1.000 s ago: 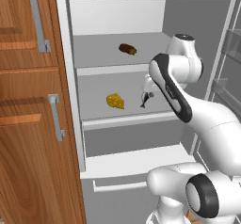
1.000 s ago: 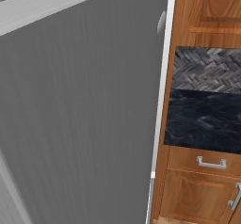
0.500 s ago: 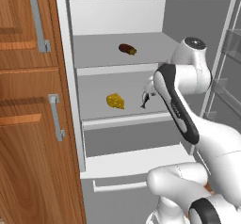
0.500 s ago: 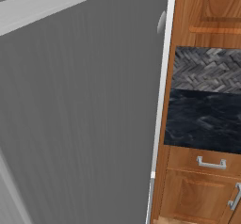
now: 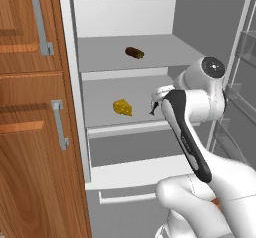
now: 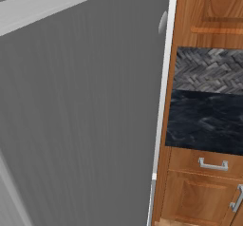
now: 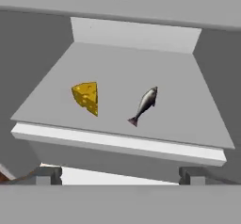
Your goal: Take the cheese, fish, and sweet potato from the fridge and place them on the plate on the dining counter to create an appetizer plate.
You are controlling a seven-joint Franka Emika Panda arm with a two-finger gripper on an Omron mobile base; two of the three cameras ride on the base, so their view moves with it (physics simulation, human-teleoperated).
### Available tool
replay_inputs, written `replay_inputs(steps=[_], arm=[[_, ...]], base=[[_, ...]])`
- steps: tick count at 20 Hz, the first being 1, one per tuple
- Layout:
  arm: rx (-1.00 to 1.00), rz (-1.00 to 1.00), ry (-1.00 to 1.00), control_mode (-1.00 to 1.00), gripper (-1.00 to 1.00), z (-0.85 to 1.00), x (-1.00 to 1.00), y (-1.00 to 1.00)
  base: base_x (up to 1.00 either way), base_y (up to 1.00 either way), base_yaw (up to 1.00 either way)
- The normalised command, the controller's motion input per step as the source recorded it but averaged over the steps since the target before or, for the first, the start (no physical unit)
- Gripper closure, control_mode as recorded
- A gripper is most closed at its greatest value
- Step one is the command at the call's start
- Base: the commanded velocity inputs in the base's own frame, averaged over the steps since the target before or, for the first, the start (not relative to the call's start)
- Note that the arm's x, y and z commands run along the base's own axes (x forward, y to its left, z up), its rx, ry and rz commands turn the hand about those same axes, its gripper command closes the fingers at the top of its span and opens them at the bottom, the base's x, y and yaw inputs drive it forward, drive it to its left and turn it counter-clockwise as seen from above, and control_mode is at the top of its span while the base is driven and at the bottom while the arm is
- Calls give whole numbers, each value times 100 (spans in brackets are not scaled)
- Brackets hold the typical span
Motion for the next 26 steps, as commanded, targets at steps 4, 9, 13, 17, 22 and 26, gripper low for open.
replay_inputs(steps=[4, 9, 13, 17, 22, 26], arm=[[0, 0, -15, -100, -100, 47, 0, 8], [0, 0, -11, -100, -100, 63, 0, 1], [0, 0, -7, -100, -100, 64, 0, 0], [0, 0, -2, -100, -100, 39, 0, 0], [1, 0, -1, -100, -100, 5, 2, 0], [1, 0, -3, -100, -100, 0, 0, 0]], base=[[0, 0, 0], [0, 0, 0], [0, 0, 0], [0, 0, 0], [0, 0, 0], [0, 0, 0]])
